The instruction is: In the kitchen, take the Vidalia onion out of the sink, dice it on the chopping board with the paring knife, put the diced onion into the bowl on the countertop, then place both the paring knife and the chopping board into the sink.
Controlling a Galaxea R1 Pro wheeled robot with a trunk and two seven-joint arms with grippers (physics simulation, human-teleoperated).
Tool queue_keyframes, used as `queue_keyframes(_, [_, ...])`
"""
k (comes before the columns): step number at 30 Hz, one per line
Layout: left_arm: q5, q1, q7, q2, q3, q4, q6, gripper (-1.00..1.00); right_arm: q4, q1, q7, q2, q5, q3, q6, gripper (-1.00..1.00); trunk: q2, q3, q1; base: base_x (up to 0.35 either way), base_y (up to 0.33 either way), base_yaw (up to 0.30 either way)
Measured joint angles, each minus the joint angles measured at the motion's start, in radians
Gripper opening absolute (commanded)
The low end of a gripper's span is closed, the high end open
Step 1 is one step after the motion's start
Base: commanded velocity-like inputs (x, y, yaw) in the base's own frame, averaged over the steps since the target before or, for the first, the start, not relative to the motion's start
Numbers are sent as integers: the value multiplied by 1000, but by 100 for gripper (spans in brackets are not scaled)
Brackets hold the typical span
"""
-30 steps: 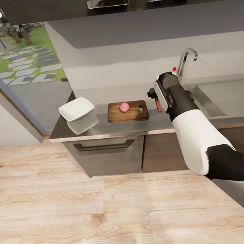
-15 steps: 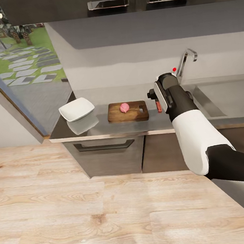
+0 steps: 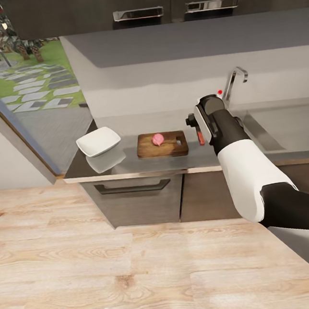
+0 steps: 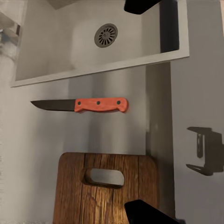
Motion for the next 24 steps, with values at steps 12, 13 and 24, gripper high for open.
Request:
queue_keyframes(12, [0,0,0,-1,0,0,0,100,37,0,0,0,0,0,-23,100,0,19,0,0,0,0])
queue_keyframes(13, [0,0,0,-1,0,0,0,100,41,0,0,0,0,0,-33,100,0,21,0,0,0,0])
queue_keyframes(24, [-1,0,-3,-4,0,-2,0,100,60,0,-1,0,0,1,-53,100,0,38,0,0,0,0])
